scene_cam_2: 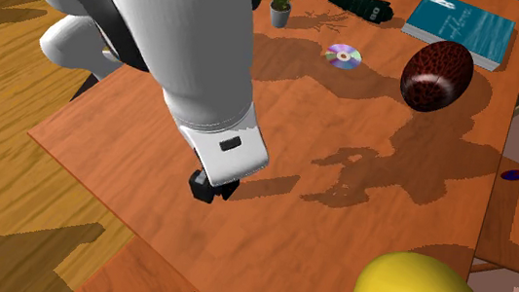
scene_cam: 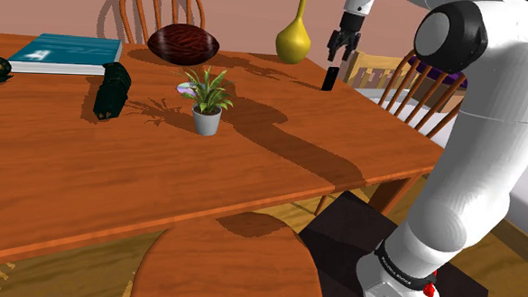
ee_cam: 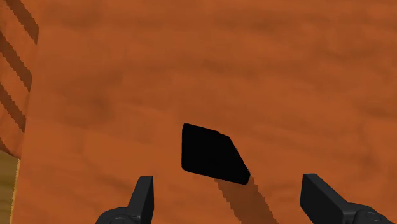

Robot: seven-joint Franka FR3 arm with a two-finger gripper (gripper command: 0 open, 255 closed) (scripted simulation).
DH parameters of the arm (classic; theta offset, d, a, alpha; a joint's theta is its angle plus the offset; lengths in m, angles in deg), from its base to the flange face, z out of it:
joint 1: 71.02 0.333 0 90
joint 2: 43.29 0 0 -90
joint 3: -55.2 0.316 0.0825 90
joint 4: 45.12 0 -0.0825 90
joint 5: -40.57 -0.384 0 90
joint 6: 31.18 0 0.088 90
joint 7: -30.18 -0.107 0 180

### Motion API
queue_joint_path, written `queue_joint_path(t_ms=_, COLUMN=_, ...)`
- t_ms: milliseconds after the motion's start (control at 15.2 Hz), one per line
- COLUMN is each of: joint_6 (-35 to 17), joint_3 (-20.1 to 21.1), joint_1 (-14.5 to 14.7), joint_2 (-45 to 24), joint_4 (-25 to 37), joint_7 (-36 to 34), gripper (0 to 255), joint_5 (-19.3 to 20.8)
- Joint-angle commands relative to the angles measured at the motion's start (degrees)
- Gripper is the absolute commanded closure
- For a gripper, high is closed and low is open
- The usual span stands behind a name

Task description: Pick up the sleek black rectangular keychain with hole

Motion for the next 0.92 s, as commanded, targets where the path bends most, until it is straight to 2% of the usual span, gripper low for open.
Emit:
queue_joint_path(t_ms=0, joint_6=-1.3, joint_3=0.0, joint_1=-0.1, joint_2=-0.3, joint_4=-1.0, joint_7=0.1, gripper=0, joint_5=-0.2)
queue_joint_path(t_ms=396, joint_6=-5.3, joint_3=0.1, joint_1=0.4, joint_2=0.5, joint_4=-5.7, joint_7=0.1, gripper=0, joint_5=0.1)
queue_joint_path(t_ms=462, joint_6=-5.3, joint_3=0.1, joint_1=0.5, joint_2=0.5, joint_4=-5.7, joint_7=0.1, gripper=255, joint_5=0.1)
queue_joint_path(t_ms=858, joint_6=-5.3, joint_3=0.1, joint_1=0.5, joint_2=0.5, joint_4=-5.7, joint_7=0.1, gripper=255, joint_5=0.1)
